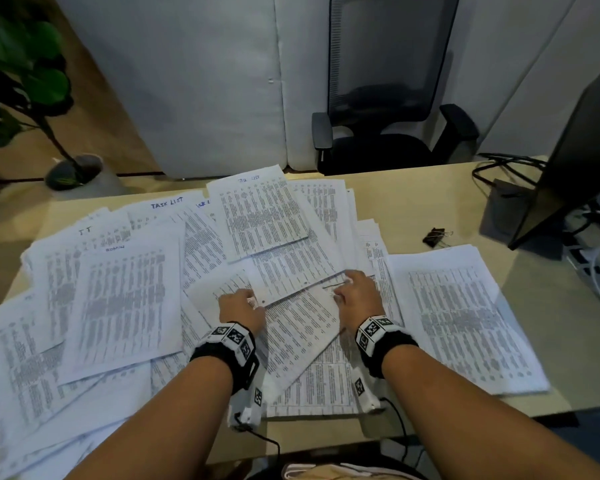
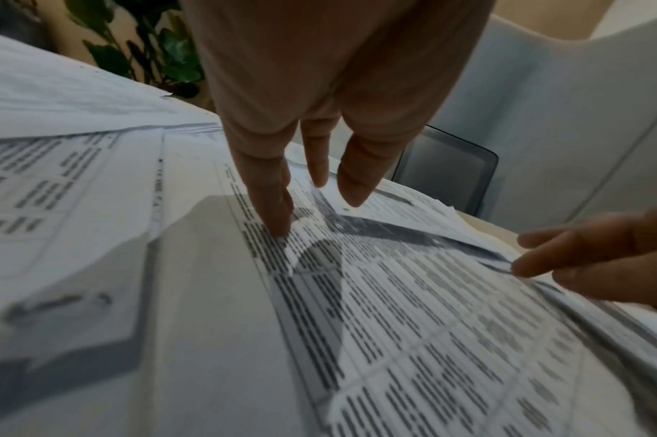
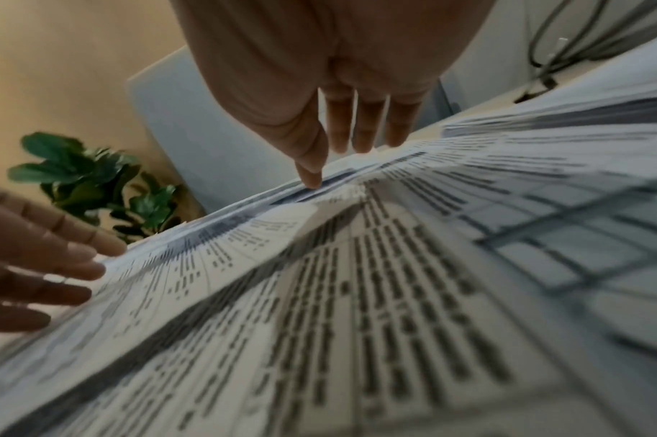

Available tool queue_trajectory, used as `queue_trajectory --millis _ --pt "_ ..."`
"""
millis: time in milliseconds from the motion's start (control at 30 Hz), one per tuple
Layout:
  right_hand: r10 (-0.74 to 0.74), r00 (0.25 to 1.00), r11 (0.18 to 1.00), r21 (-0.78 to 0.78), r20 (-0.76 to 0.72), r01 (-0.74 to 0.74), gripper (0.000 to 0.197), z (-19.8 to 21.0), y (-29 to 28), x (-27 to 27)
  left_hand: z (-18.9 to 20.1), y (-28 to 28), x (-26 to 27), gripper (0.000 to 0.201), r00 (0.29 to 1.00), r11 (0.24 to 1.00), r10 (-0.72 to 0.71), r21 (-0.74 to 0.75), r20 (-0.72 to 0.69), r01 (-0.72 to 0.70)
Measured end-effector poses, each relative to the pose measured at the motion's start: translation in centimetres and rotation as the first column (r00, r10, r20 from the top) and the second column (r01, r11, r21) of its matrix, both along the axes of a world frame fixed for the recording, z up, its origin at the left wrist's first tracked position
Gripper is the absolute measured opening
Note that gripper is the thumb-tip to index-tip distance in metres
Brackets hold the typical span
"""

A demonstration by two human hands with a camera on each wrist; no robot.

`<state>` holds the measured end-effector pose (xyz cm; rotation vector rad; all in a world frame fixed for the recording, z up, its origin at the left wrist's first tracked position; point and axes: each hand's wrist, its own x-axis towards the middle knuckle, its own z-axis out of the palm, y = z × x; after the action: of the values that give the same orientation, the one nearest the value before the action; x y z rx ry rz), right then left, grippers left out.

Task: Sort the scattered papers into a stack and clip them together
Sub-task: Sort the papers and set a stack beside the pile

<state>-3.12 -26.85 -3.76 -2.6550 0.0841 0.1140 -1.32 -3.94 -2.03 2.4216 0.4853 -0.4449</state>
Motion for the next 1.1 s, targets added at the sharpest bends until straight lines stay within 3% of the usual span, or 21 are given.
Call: queue_trajectory --millis 133,233,300,333,400,433,500,600,733,833,933,1100 --pt "0.222 0.969 0.943 -0.228 -0.111 -0.243 0.007 1.2 2.7 1.3 0.0 2.7 1.1 0.044 0.997 0.999 -0.031 -0.035 -0.072 0.028" --pt "0.307 0.923 0.875 -0.314 -0.23 -0.369 0.03 1.4 4.5 2.4 -0.7 4.0 2.0 0.047 0.997 0.984 -0.005 -0.179 -0.075 -0.008" --pt "0.321 0.904 0.883 -0.257 -0.281 -0.393 0.049 1.2 5.4 2.9 -1.0 4.8 2.7 0.053 0.983 0.911 0.136 -0.374 -0.127 -0.174" --pt "0.324 0.905 0.903 -0.194 -0.274 -0.383 0.05 1.5 5.8 2.9 -1.0 5.1 3.1 0.054 0.964 0.85 0.198 -0.459 -0.175 -0.258" --pt "0.335 0.925 0.934 -0.067 -0.181 -0.351 0.032 2.3 6.5 2.6 -0.4 5.3 3.6 0.053 0.93 0.711 0.268 -0.6 -0.25 -0.367" --pt "0.331 0.93 0.94 -0.023 -0.16 -0.339 0.022 2.8 6.8 2.4 -0.1 5.5 3.8 0.049 0.928 0.678 0.274 -0.633 -0.252 -0.372" --pt "0.321 0.911 0.947 0.073 -0.258 -0.312 0.013 4.0 7.4 2.0 -0.4 6.0 4.3 0.065 0.939 0.706 0.274 -0.62 -0.207 -0.342" --pt "0.271 0.895 0.957 0.201 -0.355 -0.21 0.02 4.9 7.9 2.0 -0.6 7.0 4.6 0.081 0.976 0.81 0.172 -0.545 -0.133 -0.217" --pt "0.113 0.975 0.975 0.21 -0.192 -0.071 0.023 4.2 7.3 4.4 -0.6 8.0 4.9 0.071 0.999 0.949 -0.02 -0.315 -0.037 0.007" --pt "-0.061 0.995 0.987 0.146 -0.074 0.072 0.038 3.1 7.2 7.4 -0.6 8.9 4.8 0.067 0.994 0.97 -0.107 -0.223 -0.035 0.096" --pt "-0.234 0.958 0.964 0.083 -0.168 0.251 0.063 2.5 7.7 10.3 -0.4 9.7 4.3 0.067 0.982 0.966 -0.176 -0.202 -0.066 0.16" --pt "-0.289 0.909 0.957 -0.108 -0.3 0.269 0.087 1.6 8.4 13.0 -0.3 10.3 3.1 0.059 0.966 0.954 -0.237 -0.211 -0.102 0.212"
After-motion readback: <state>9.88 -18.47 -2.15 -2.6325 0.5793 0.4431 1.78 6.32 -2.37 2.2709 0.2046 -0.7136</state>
